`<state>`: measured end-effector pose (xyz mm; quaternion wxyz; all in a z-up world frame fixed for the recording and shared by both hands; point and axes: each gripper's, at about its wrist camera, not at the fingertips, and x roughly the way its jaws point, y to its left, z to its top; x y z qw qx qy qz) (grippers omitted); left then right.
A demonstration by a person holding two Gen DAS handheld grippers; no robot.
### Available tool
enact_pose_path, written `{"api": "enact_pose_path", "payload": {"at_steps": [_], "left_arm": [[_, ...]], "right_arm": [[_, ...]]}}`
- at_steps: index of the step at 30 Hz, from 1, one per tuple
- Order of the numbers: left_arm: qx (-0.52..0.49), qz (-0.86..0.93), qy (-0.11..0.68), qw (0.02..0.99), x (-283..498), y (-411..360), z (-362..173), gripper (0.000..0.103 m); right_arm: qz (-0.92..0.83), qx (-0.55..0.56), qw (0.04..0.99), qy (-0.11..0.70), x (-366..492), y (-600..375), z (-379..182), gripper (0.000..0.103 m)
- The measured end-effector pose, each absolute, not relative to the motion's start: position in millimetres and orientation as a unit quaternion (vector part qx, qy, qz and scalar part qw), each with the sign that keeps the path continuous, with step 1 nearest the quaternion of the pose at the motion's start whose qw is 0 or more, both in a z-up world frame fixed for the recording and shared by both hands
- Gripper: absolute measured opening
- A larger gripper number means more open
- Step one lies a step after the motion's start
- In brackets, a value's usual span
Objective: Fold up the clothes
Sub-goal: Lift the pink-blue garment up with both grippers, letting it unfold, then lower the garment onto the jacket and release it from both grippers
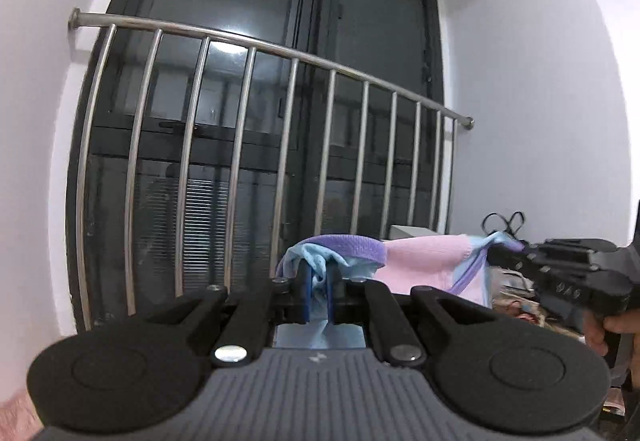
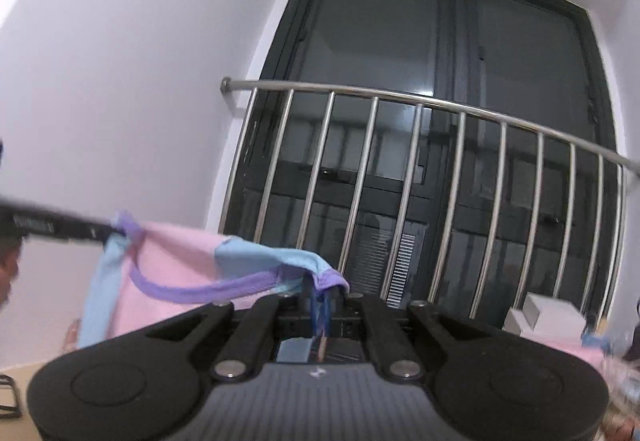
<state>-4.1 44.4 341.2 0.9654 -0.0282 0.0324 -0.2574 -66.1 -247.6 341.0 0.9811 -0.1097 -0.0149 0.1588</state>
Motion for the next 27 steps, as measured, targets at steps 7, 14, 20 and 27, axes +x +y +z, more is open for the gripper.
{"api": "enact_pose_path", "payload": {"at_steps": [7,14,20,27], "left_arm": [[-0.035,-0.185,0.132,0.973,131,36,308,0.026],[-0.053,-0.062,0.264,0.961,207,50,178,0.067],[0.020,-0.173,0.255,0.951,106,51,118,0.075],[0.080,-0.217,0.310,0.922,44,58,63,0.075]], "right_arm": [[0.136,-0.136,0.977,0.091,89,-211,327,0.003],[0.099,-0.124,0.943,0.292,257,-186,216,0.031],[0.203,-0.112,0.918,0.323,181,-188,130,0.047],[0.451,-0.140,0.811,0.346,51,-151,68,0.046]]}}
